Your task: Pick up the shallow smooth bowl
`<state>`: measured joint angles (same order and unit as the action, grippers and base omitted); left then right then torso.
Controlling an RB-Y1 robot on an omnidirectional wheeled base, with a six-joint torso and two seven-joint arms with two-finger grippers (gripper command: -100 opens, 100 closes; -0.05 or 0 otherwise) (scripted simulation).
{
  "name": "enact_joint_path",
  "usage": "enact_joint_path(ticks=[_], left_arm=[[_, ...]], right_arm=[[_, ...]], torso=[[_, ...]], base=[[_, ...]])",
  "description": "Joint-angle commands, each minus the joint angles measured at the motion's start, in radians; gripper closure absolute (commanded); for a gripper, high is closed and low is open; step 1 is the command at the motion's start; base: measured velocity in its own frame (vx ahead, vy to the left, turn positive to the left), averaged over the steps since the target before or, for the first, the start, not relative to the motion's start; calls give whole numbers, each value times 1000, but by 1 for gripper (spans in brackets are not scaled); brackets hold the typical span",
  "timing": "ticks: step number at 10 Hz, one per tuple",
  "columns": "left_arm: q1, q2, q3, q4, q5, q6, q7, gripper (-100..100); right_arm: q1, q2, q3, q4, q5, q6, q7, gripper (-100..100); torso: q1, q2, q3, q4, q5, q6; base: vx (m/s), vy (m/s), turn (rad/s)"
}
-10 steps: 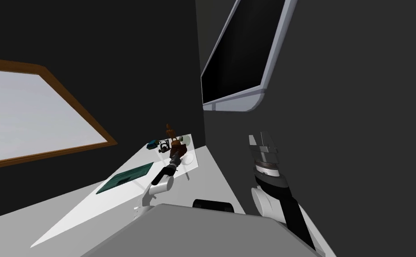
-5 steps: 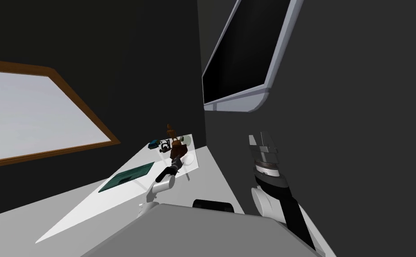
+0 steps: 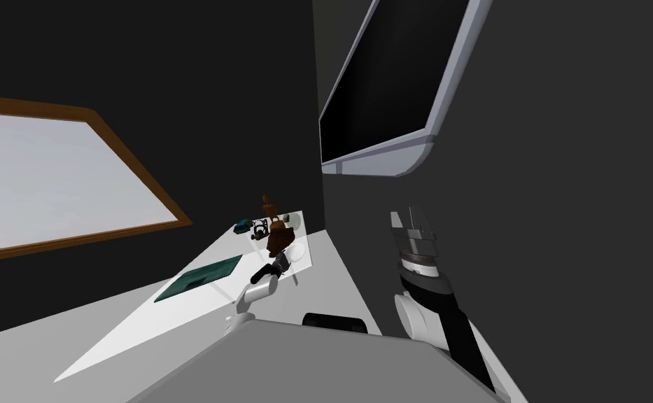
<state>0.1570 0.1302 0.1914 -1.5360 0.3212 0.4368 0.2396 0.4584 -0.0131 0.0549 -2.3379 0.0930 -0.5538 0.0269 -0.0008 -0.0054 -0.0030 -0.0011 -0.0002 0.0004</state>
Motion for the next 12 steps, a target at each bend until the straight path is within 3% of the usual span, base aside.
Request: enact_joint_path(ticks=[1, 7, 8, 9, 10, 12], left_arm=[[-9, -4, 1, 28, 13, 44, 15, -100], [-54, -57, -7, 159, 37, 136, 52, -100], [-52, -49, -6, 154, 35, 120, 47, -100], [-53, -51, -7, 157, 35, 122, 48, 0], [-62, -58, -10, 190, 32, 94, 43, -100], [-73, -68, -14, 231, 28, 59, 38, -100]], right_arm=[[0, 0, 0, 0, 0, 0, 0, 0], [0, 0, 0, 0, 0, 0, 0, 0], [0, 0, 0, 0, 0, 0, 0, 0], [0, 0, 0, 0, 0, 0, 0, 0], [0, 0, 0, 0, 0, 0, 0, 0], [0, 0, 0, 0, 0, 0, 0, 0]], torso=[[0, 0, 0, 0, 0, 0], [0, -1, -1, 0, 0, 0], [0, -1, -1, 0, 0, 0], [0, 2, 1, 0, 0, 0], [1, 4, 2, 1, 0, 0], [3, 2, 1, 1, 0, 0]], base=[[80, -15, 27], [89, -8, 27], [40, -4, 2], [8, -1, 0], [30, 18, 2], [54, 36, -2]])
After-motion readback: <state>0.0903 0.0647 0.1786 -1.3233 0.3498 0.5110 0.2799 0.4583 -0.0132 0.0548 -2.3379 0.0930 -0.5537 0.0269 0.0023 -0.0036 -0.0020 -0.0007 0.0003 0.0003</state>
